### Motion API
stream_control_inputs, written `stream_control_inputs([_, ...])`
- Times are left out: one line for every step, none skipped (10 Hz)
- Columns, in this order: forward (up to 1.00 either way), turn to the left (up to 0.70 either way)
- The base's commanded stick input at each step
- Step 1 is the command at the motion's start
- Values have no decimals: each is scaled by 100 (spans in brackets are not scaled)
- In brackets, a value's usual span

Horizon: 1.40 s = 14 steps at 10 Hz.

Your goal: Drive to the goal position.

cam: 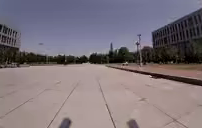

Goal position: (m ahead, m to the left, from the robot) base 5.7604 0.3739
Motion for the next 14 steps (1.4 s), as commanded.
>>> stream_control_inputs([100, 0])
stream_control_inputs([100, 0])
stream_control_inputs([100, 0])
stream_control_inputs([100, 0])
stream_control_inputs([100, 0])
stream_control_inputs([100, 0])
stream_control_inputs([100, 0])
stream_control_inputs([100, 0])
stream_control_inputs([100, 0])
stream_control_inputs([100, 0])
stream_control_inputs([100, 0])
stream_control_inputs([100, 0])
stream_control_inputs([100, 0])
stream_control_inputs([100, 0])
